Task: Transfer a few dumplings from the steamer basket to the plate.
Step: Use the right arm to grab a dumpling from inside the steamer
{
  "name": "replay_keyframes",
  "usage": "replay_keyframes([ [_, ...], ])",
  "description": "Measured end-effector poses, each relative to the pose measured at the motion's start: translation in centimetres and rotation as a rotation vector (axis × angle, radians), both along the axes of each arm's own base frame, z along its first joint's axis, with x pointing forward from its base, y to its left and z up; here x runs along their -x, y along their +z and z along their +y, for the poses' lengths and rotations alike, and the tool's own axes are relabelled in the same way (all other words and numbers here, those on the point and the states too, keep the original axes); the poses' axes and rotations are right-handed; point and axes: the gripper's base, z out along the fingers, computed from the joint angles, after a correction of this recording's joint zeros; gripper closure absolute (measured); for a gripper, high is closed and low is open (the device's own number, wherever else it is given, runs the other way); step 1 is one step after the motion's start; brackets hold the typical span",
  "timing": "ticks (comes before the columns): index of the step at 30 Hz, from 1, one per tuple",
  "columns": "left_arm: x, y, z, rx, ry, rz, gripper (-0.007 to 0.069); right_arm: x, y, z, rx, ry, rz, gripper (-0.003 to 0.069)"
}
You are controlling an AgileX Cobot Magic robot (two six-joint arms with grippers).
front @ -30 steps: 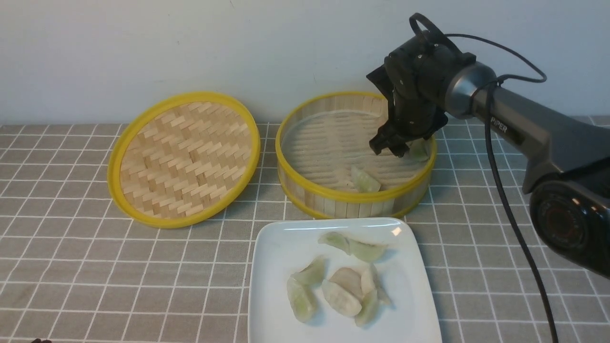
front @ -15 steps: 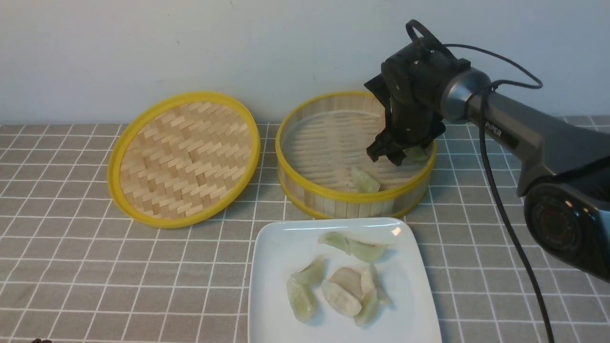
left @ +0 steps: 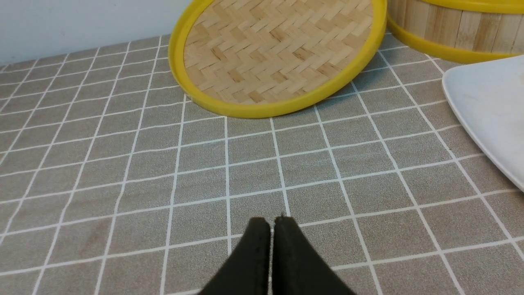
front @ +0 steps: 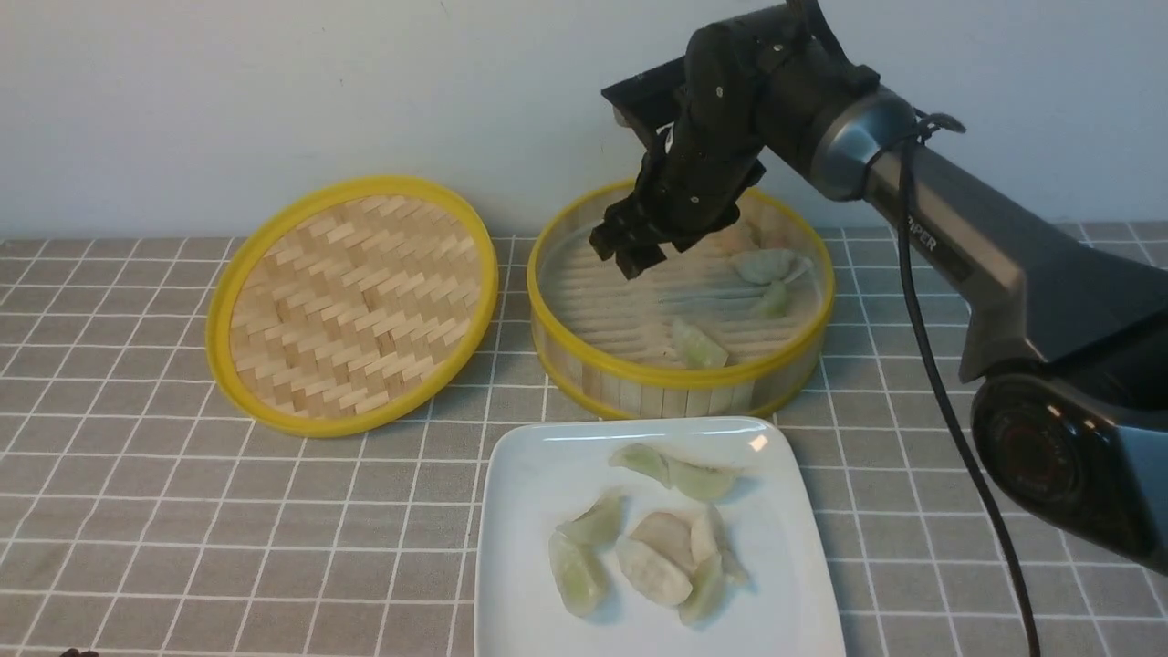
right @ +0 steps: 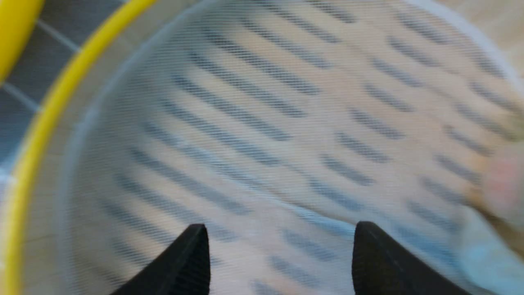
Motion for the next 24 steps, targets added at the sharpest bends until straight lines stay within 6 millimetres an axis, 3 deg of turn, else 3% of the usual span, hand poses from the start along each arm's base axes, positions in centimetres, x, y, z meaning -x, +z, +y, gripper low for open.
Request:
replay_keyframes([
  [8,0.0,0.0,0.0,0.0,0.0,0.0,0.0629,-1.3,-0.4,-3.2,0.116,-0.191,-0.05,0.0228],
  [13,0.0,0.0,0.0,0.0,0.0,0.0,0.0629,-1.4,-3.1,-5.2,0.165,-0.234,0.032,0.0228],
  [16,0.0,0.0,0.0,0.0,0.0,0.0,0.0629,-1.4,-4.5,-6.1,0.14,-0.278,0.094,0.0228],
  [24,0.0,0.0,0.0,0.0,0.0,0.0,0.0629,-1.7,-5.6,-7.0,0.043,-0.319,0.164,0.0237],
])
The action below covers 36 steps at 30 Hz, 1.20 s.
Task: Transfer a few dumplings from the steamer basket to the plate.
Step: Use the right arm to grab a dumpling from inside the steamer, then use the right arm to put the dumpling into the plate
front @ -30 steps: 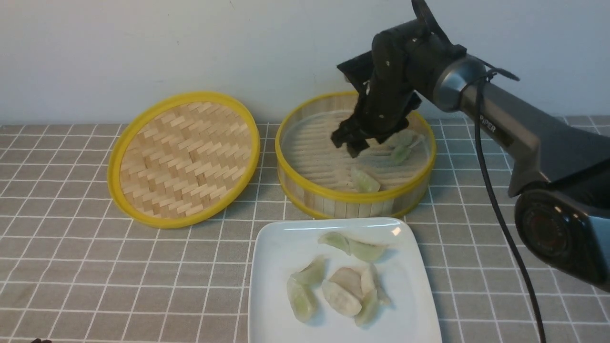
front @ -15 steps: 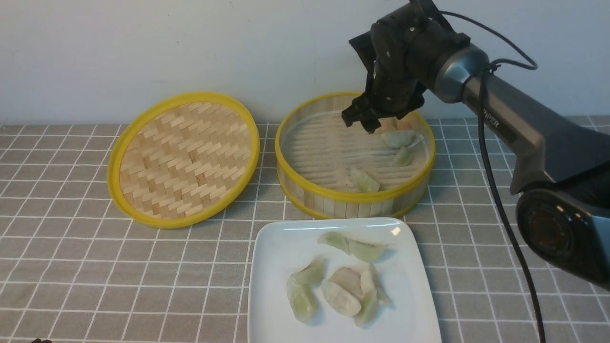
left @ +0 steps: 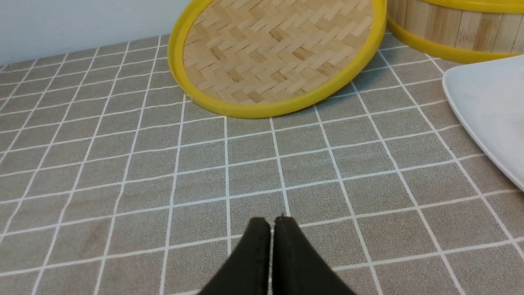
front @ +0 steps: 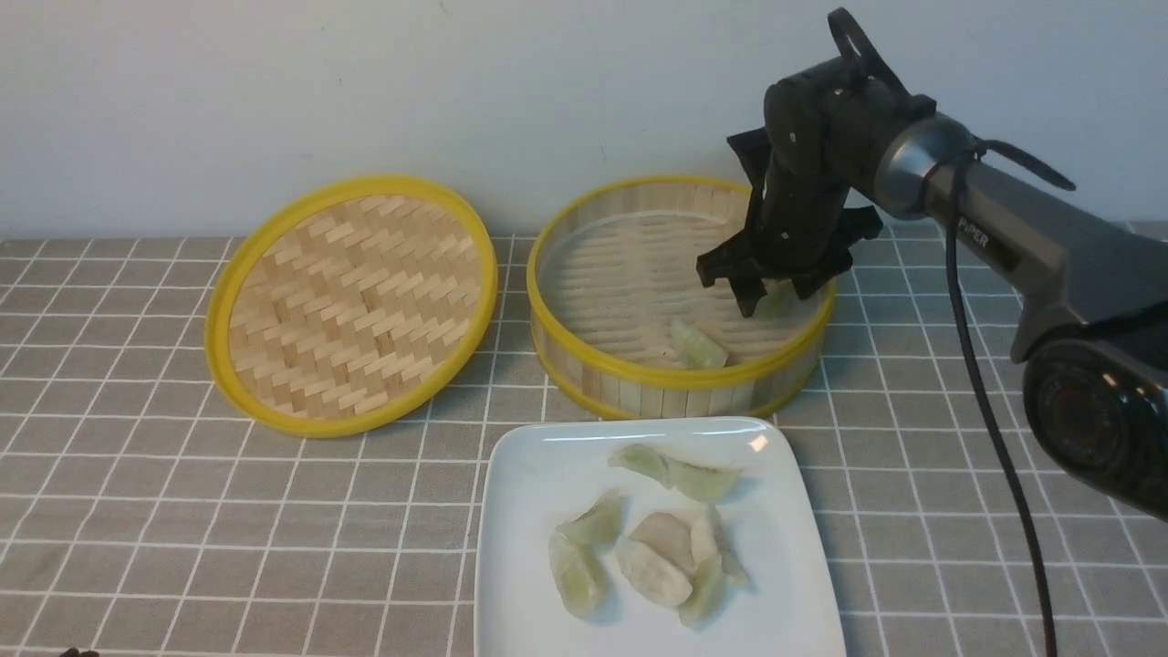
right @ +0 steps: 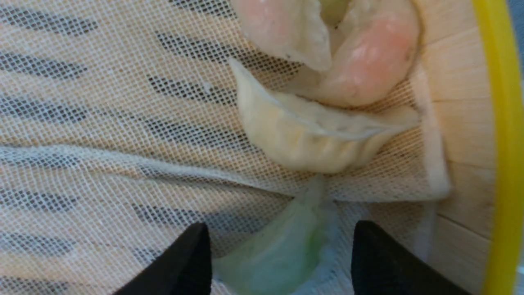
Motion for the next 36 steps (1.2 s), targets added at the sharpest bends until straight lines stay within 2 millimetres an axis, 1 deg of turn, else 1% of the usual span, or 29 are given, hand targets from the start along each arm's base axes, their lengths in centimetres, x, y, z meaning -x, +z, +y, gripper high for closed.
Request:
replay_keyframes([
  [2,0.0,0.0,0.0,0.0,0.0,0.0,0.0629,-0.1,-0.2,0.0,-0.014,-0.005,0.002,0.0253],
  [3,0.0,0.0,0.0,0.0,0.0,0.0,0.0629,-0.2,-0.3,-0.2,-0.032,-0.013,0.007,0.0312],
  [4,0.0,0.0,0.0,0.0,0.0,0.0,0.0629,-0.2,-0.2,-0.1,-0.034,-0.013,0.006,0.0319],
  [5,0.0,0.0,0.0,0.0,0.0,0.0,0.0629,-0.2,-0.2,-0.1,-0.041,-0.008,0.006,0.0345],
  [8,0.0,0.0,0.0,0.0,0.0,0.0,0.0629,-0.1,0.0,-0.1,-0.048,0.0,0.004,0.0344],
  [11,0.0,0.0,0.0,0.0,0.0,0.0,0.0629,0.2,1.6,0.0,-0.088,0.005,0.0,0.0344],
  [12,0.0,0.0,0.0,0.0,0.0,0.0,0.0629,0.8,3.7,0.1,-0.121,0.018,-0.021,0.0344],
  [13,0.0,0.0,0.0,0.0,0.0,0.0,0.0629,1.2,4.4,0.1,-0.132,0.023,-0.024,0.0344],
  [14,0.0,0.0,0.0,0.0,0.0,0.0,0.0629,1.9,6.0,0.0,-0.152,0.034,-0.034,0.0344],
  [16,0.0,0.0,0.0,0.0,0.0,0.0,0.0629,2.8,7.8,-0.1,-0.173,0.045,-0.047,0.0344],
  [17,0.0,0.0,0.0,0.0,0.0,0.0,0.0629,4.2,9.2,-0.1,-0.185,0.064,-0.044,0.0344],
  [19,0.0,0.0,0.0,0.0,0.0,0.0,0.0629,6.8,10.5,0.5,-0.2,0.115,-0.015,0.0344],
  [20,0.0,0.0,0.0,0.0,0.0,0.0,0.0629,8.3,10.4,1.3,-0.203,0.151,0.017,0.0344],
  [21,0.0,0.0,0.0,0.0,0.0,0.0,0.0629,9.5,10.7,1.9,-0.213,0.183,0.032,0.0344],
  [22,0.0,0.0,0.0,0.0,0.0,0.0,0.0629,10.7,10.6,2.7,-0.221,0.214,0.057,0.0344],
  [23,0.0,0.0,0.0,0.0,0.0,0.0,0.0629,11.1,10.2,3.1,-0.22,0.227,0.073,0.0344],
  [24,0.0,0.0,0.0,0.0,0.0,0.0,0.0629,13.2,9.7,4.8,-0.233,0.287,0.121,0.0344],
  [25,0.0,0.0,0.0,0.0,0.0,0.0,0.0629,14.2,9.4,5.7,-0.235,0.326,0.144,0.0344],
  [27,0.0,0.0,0.0,0.0,0.0,0.0,0.0629,16.7,8.0,8.1,-0.221,0.41,0.206,0.0344],
  [28,0.0,0.0,0.0,0.0,0.0,0.0,0.0629,17.4,7.5,8.9,-0.212,0.436,0.222,0.0344],
  [30,0.0,0.0,0.0,0.0,0.0,0.0,0.0629,18.4,6.8,10.2,-0.178,0.486,0.237,0.0344],
  [32,0.0,0.0,0.0,0.0,0.0,0.0,0.0629,18.7,5.9,11.1,-0.129,0.522,0.226,0.0344],
  [36,0.0,0.0,0.0,0.0,0.0,0.0,0.0629,18.0,3.8,11.2,-0.045,0.522,0.221,0.0344],
])
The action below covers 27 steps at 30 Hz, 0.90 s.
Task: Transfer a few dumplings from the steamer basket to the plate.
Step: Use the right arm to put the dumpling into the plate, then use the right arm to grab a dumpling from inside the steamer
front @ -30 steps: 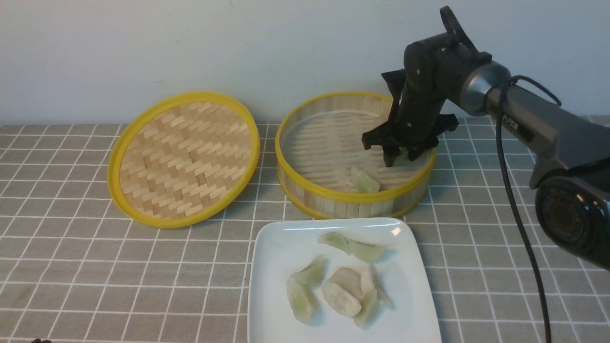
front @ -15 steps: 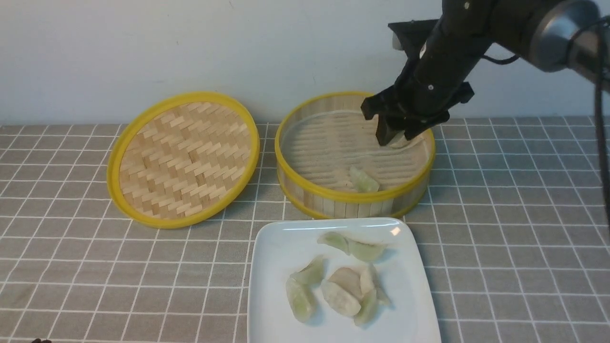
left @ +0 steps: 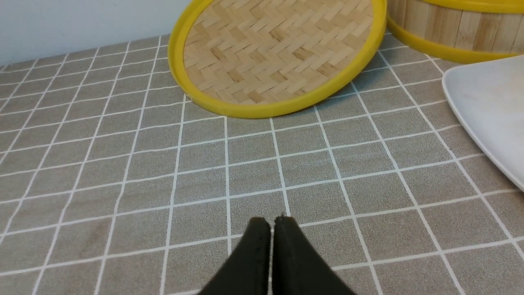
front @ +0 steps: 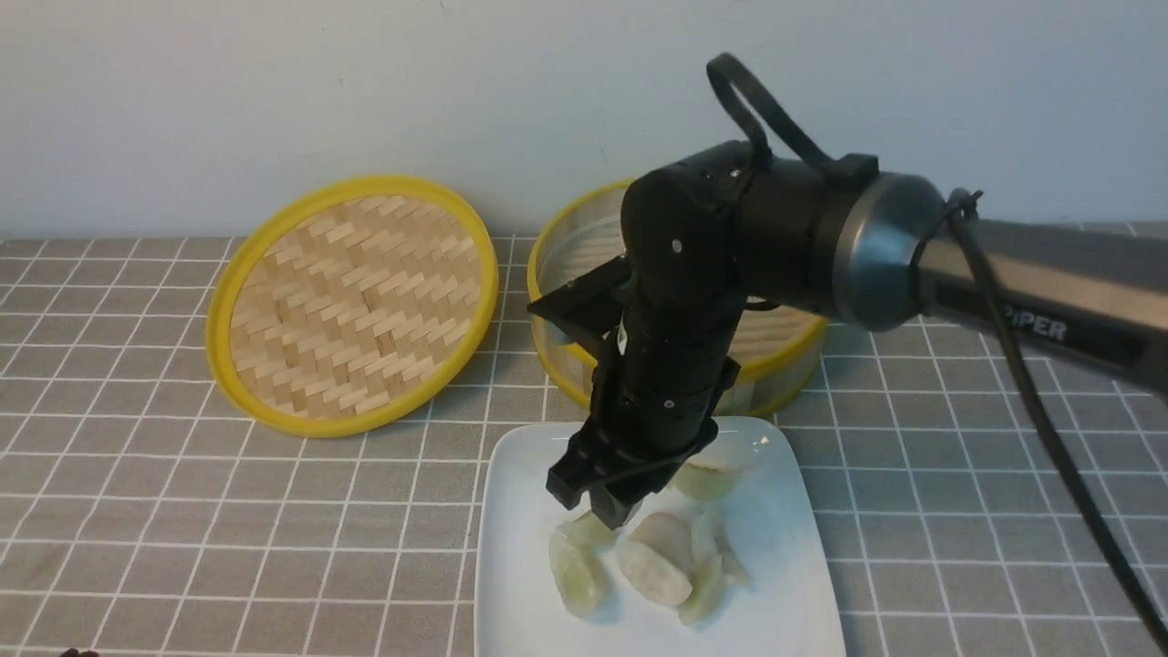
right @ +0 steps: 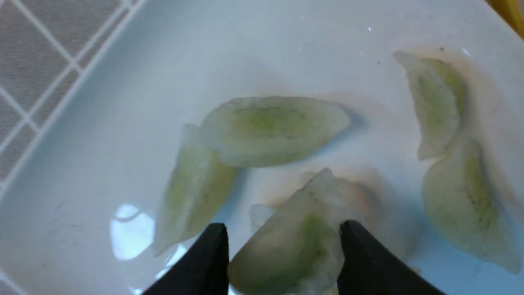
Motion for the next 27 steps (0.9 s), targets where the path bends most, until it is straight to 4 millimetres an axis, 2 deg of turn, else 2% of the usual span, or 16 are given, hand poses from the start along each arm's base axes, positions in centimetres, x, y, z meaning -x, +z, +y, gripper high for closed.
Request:
replay_keyframes([
  [4,0.0,0.0,0.0,0.0,0.0,0.0,0.0629,-0.2,-0.4,-0.1,0.017,-0.006,-0.009,0.0339],
  [11,0.0,0.0,0.0,0.0,0.0,0.0,0.0629,-0.4,-0.1,0.0,0.017,-0.023,-0.027,0.0102],
  [14,0.0,0.0,0.0,0.0,0.0,0.0,0.0629,-1.4,1.6,0.1,0.022,-0.016,-0.108,0.0049],
  [15,0.0,0.0,0.0,0.0,0.0,0.0,0.0629,-2.1,2.7,0.2,0.024,-0.025,-0.176,0.0041],
  [16,0.0,0.0,0.0,0.0,0.0,0.0,0.0629,-2.3,2.9,0.1,0.024,-0.025,-0.188,0.0041],
  [17,0.0,0.0,0.0,0.0,0.0,0.0,0.0629,-3.4,4.8,0.1,-0.001,-0.059,-0.278,0.0041],
  [21,0.0,0.0,0.0,0.0,0.0,0.0,0.0629,-7.0,8.6,-1.7,-0.069,-0.18,-0.424,0.0066],
  [23,0.0,0.0,0.0,0.0,0.0,0.0,0.0629,-8.2,9.0,-2.7,-0.071,-0.215,-0.43,0.008],
  [25,0.0,0.0,0.0,0.0,0.0,0.0,0.0629,-10.1,8.5,-4.5,-0.049,-0.257,-0.424,0.0099],
  [26,0.0,0.0,0.0,0.0,0.0,0.0,0.0629,-10.2,8.4,-4.4,-0.049,-0.256,-0.424,0.0099],
  [27,0.0,0.0,0.0,0.0,0.0,0.0,0.0629,-11.7,7.4,-5.7,-0.032,-0.285,-0.417,0.011],
])
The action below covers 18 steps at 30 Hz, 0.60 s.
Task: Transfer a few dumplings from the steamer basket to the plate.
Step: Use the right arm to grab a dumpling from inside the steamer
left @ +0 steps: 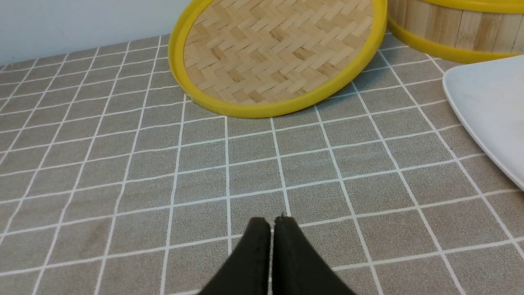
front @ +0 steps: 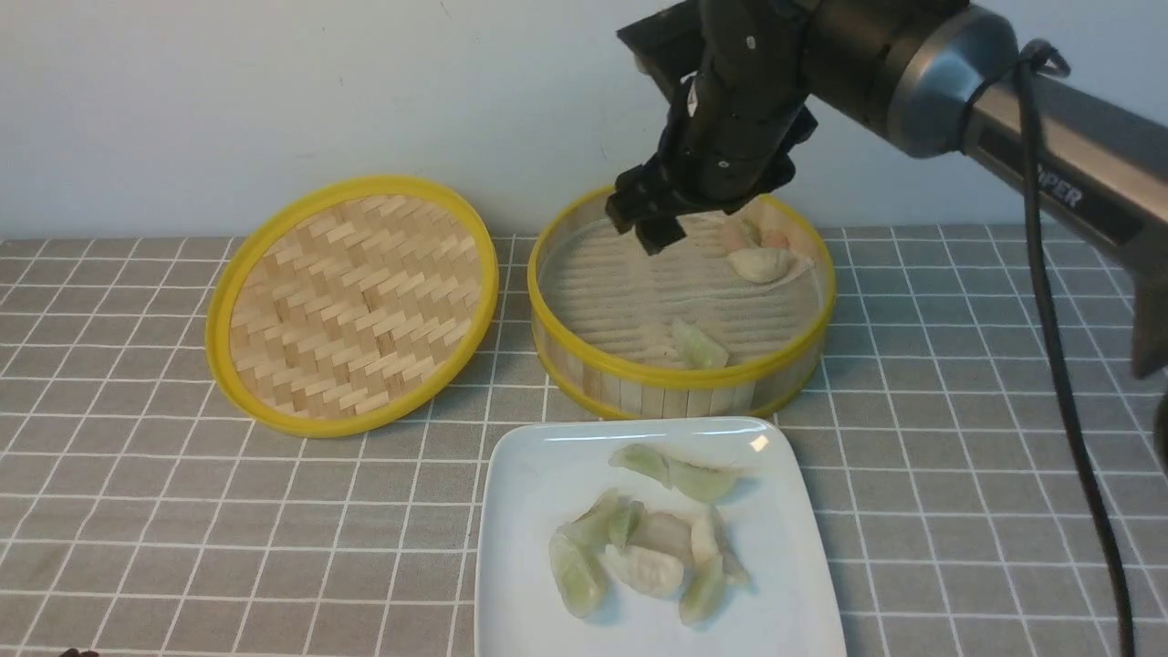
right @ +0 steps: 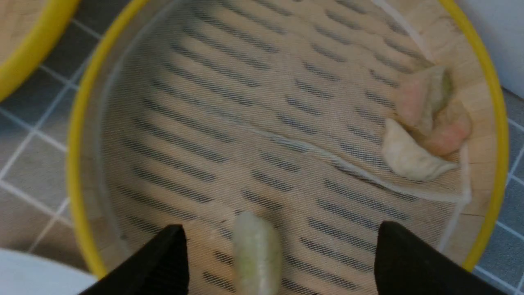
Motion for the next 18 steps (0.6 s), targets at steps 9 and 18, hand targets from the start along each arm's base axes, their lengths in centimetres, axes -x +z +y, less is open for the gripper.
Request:
replay_keyframes([
  [9,0.0,0.0,0.0,0.0,0.0,0.0,0.0629,-6.1,-4.8,-4.8,-0.055,-0.116,-0.098,0.0118],
  [18,0.0,0.0,0.0,0.0,0.0,0.0,0.0629,-8.1,-8.9,-4.3,-0.044,-0.035,-0.164,0.0118],
])
